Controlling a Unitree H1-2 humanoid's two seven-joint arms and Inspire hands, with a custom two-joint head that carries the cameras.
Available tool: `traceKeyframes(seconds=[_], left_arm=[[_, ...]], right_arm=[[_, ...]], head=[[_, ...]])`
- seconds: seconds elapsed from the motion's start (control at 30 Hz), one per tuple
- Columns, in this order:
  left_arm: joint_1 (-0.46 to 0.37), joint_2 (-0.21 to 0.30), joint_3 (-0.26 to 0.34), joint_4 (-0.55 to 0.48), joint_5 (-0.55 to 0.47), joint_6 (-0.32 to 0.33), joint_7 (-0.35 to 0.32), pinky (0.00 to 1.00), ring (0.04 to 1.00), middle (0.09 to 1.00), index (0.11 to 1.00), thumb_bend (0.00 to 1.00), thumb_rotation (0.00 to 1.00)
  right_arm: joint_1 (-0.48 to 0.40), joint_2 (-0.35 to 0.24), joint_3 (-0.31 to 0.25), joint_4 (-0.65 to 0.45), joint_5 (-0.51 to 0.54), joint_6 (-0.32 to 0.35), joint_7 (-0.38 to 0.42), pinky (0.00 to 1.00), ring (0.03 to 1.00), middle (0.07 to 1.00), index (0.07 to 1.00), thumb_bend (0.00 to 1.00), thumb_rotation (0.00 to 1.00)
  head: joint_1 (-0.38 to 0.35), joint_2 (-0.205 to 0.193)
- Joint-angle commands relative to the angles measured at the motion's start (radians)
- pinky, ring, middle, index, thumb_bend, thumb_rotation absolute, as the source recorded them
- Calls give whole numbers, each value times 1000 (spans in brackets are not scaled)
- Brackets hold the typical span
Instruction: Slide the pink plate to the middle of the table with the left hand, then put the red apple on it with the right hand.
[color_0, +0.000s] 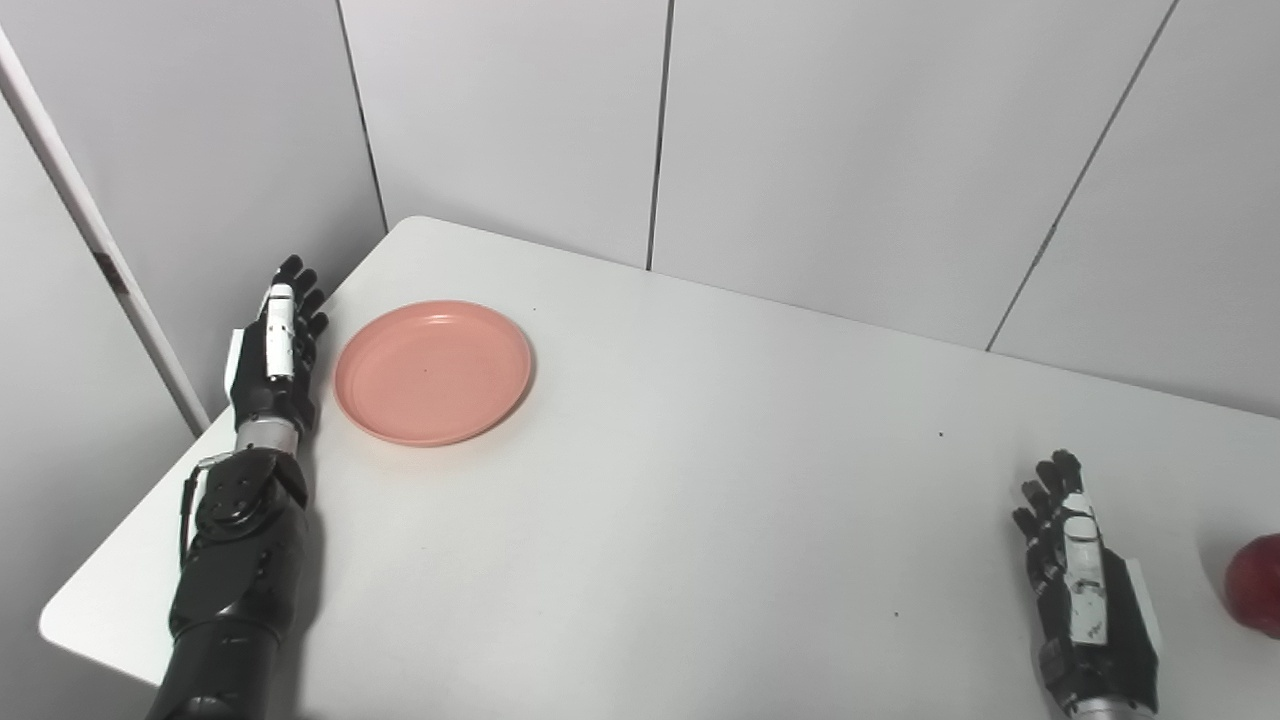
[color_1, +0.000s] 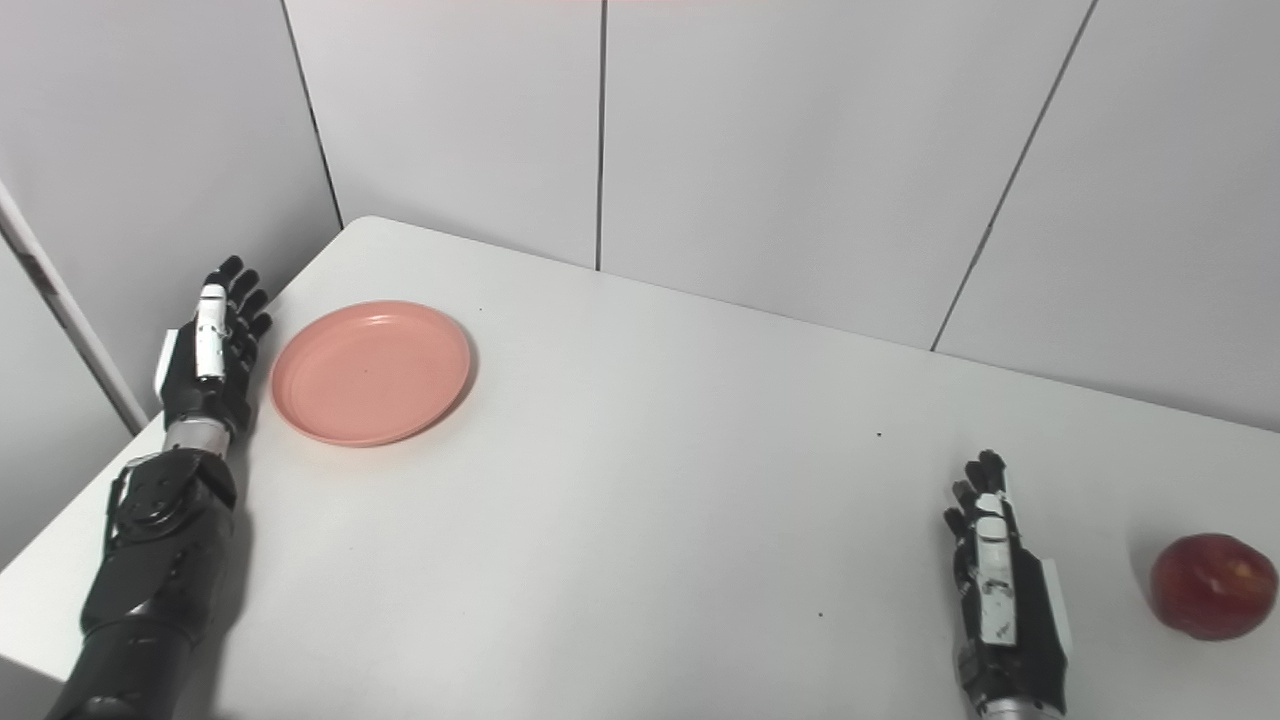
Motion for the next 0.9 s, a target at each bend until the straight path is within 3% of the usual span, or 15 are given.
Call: traceKeyframes(seconds=[0.0, 0.3, 0.47, 0.87], left_arm=[[-13, 5, -13, 16, -7, 6, -18, 979, 975, 973, 955, 353, 1000], [-16, -20, -37, 0, -3, 2, -4, 982, 980, 976, 965, 308, 1000], [-28, -18, -63, 20, 20, 12, -5, 1000, 990, 984, 970, 377, 1000], [-24, -31, -107, -20, 0, 46, -32, 994, 981, 978, 960, 370, 1000]], right_arm=[[-14, -5, -3, -33, 6, -19, 5, 1000, 1000, 1000, 1000, 189, 1000], [-14, -4, 0, -40, -5, -12, -1, 1000, 1000, 1000, 1000, 178, 1000], [-15, -4, -2, -37, 5, -12, 4, 1000, 1000, 1000, 1000, 187, 1000], [-16, -4, -1, -34, 3, -20, 5, 1000, 1000, 1000, 1000, 181, 1000]], head=[[1, 1], [-2, 2], [-5, 3], [-8, 6]])
